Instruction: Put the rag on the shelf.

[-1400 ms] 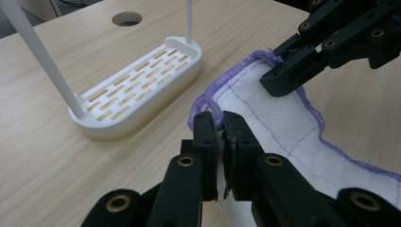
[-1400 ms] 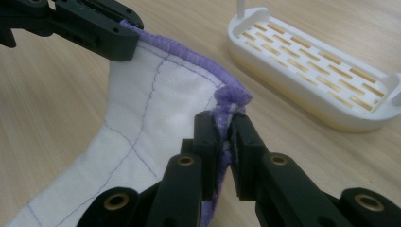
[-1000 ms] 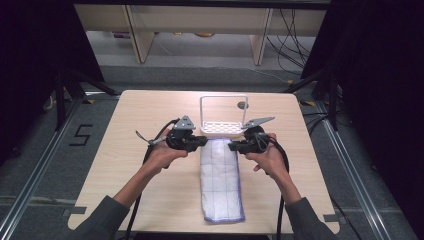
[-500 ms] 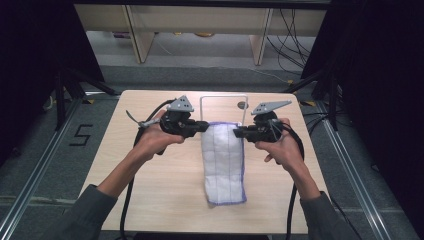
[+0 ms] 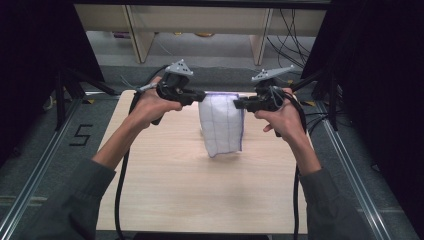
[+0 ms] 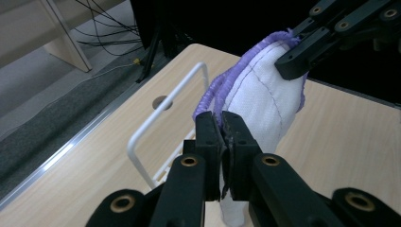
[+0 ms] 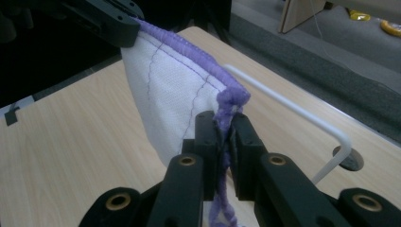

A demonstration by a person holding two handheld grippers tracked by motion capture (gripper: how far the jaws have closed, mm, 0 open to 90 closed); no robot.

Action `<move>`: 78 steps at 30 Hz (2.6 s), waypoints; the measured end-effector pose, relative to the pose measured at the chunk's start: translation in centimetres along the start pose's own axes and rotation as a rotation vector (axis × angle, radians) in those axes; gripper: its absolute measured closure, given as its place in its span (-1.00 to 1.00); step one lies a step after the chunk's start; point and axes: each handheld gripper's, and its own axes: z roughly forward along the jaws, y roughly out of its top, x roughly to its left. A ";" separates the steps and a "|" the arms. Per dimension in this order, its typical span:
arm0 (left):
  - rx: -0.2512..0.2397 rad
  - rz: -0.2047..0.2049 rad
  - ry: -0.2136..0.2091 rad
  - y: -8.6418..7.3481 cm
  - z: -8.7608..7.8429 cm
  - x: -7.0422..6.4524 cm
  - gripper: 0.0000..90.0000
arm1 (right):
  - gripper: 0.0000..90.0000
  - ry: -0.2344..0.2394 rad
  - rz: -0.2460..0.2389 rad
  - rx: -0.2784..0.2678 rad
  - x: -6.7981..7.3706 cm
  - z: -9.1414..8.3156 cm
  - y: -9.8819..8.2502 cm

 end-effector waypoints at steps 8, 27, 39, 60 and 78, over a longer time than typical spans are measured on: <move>-0.025 -0.010 0.062 2.0 0.6 1.8 0.90 | 0.86 -0.038 0.004 -0.024 -1.5 0.1 2.7; -0.112 -0.022 0.163 7.2 1.5 4.2 0.90 | 0.85 -0.129 0.055 -0.102 -5.0 0.4 7.2; -0.149 -0.073 0.199 7.9 5.0 6.3 0.88 | 0.84 -0.240 0.091 -0.143 -8.2 3.4 8.0; -0.075 -0.152 0.327 2.9 11.4 9.9 0.87 | 0.78 -0.294 0.137 -0.063 -11.0 10.0 5.8; 0.009 -0.271 0.282 -0.4 13.4 10.2 0.56 | 0.38 -0.310 0.192 0.023 -11.4 12.4 3.7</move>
